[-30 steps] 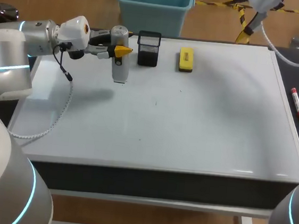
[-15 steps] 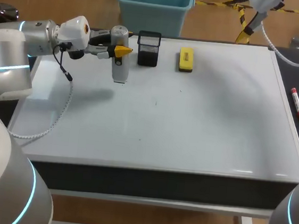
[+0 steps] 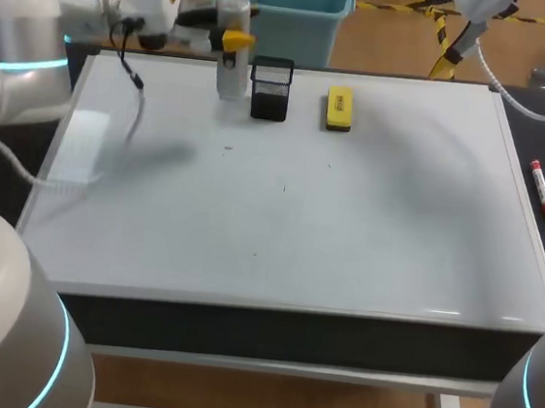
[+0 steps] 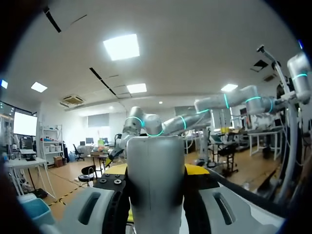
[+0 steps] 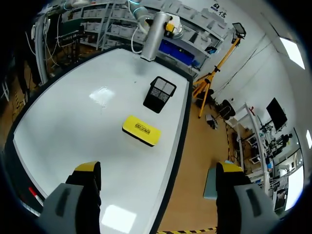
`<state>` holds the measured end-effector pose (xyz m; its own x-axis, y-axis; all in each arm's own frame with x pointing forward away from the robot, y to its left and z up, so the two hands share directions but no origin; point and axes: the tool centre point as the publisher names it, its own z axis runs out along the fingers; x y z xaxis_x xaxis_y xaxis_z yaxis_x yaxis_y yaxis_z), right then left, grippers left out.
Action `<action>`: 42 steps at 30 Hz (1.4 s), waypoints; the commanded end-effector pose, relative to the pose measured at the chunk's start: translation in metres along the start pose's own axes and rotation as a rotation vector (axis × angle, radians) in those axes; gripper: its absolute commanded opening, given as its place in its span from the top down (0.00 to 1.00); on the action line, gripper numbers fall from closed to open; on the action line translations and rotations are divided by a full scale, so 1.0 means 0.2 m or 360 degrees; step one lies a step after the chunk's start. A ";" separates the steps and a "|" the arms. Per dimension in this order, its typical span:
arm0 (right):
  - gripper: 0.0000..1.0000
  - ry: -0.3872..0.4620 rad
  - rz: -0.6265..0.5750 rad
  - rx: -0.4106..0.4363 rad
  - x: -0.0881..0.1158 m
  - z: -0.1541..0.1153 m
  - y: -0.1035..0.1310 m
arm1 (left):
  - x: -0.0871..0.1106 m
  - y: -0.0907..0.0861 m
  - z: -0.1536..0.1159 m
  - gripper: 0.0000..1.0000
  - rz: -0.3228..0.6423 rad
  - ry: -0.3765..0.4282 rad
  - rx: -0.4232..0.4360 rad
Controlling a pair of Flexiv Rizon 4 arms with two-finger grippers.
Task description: Pick up the inspection probe, press it on each red-marked spot on the whiteboard one by one, put down the probe, pick up the eraser, and wipe off all the red marks.
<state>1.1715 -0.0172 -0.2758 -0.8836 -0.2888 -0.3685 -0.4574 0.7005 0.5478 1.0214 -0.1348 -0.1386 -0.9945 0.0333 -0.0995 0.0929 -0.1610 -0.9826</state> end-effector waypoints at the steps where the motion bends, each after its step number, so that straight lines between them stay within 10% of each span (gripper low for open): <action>1: 0.00 0.0004 -0.0003 0.0004 0.00 0.00 0.00 | -0.22 -0.05 0.03 1.00 -0.0002 0.0238 0.0031; 22: 0.00 0.0004 -0.0003 0.0004 0.00 0.00 0.00 | -0.45 0.03 0.25 1.00 -0.0065 0.0202 0.0041; 42: 0.00 0.0004 -0.0003 0.0004 0.00 0.00 0.00 | -0.42 0.16 0.31 1.00 -0.0028 0.0042 0.0013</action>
<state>1.1716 -0.0171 -0.2762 -0.8834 -0.2884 -0.3695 -0.4578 0.7000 0.5481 1.1117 -0.2011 -0.1505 -0.9920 0.0913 -0.0871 0.0714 -0.1632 -0.9840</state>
